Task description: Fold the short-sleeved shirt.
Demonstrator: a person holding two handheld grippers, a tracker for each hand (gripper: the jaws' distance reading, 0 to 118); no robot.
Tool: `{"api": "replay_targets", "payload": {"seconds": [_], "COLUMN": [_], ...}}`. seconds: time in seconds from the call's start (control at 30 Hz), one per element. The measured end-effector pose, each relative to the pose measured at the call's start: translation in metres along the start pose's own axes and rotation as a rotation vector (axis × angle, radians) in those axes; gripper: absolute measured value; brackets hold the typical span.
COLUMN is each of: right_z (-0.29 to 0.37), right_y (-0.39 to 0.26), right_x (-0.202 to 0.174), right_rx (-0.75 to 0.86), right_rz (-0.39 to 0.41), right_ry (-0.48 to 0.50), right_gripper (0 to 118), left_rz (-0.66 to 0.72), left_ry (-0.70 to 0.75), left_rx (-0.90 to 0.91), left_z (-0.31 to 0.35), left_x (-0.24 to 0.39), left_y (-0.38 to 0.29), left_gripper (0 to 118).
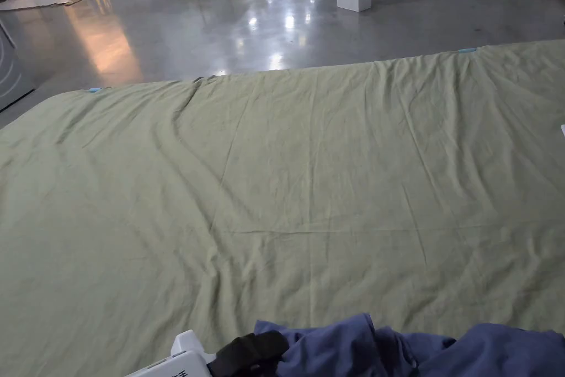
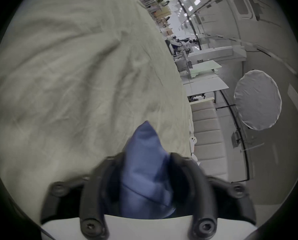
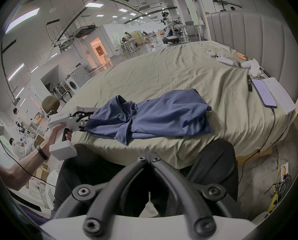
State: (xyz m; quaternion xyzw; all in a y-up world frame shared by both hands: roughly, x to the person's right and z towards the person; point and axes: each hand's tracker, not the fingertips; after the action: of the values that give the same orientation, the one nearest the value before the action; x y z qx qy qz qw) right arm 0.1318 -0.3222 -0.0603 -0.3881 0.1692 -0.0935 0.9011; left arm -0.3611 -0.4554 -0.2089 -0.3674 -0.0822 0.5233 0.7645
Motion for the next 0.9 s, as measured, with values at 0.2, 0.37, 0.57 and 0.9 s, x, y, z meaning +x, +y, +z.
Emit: {"api": "replay_targets", "payload": {"seconds": [0.2,0.37,0.57,0.9], "right_z": [0.001,0.002,0.004,0.004], "right_y": [0.0,0.0,-0.005,-0.005], "right_x": [-0.002,-0.002,0.006,0.019], "right_rx": [-0.005,-0.005,0.013,0.054], "right_rz": [0.003,0.003,0.004,-0.063], "right_ry": [0.006,0.012,0.023,0.049], "right_gripper": [0,0,0,0], "left_rz": [0.104,0.051,-0.137,-0.433], "left_ry": [-0.051,-0.091,0.067,0.051], "left_rx": [0.036,0.115,0.281,0.108], "left_z": [0.005,0.036,0.12,0.032], "left_x": [0.017,0.04,0.074,0.148], "left_y": [-0.035,-0.025,0.018,-0.048], "left_gripper": [15,15,15,15]}}
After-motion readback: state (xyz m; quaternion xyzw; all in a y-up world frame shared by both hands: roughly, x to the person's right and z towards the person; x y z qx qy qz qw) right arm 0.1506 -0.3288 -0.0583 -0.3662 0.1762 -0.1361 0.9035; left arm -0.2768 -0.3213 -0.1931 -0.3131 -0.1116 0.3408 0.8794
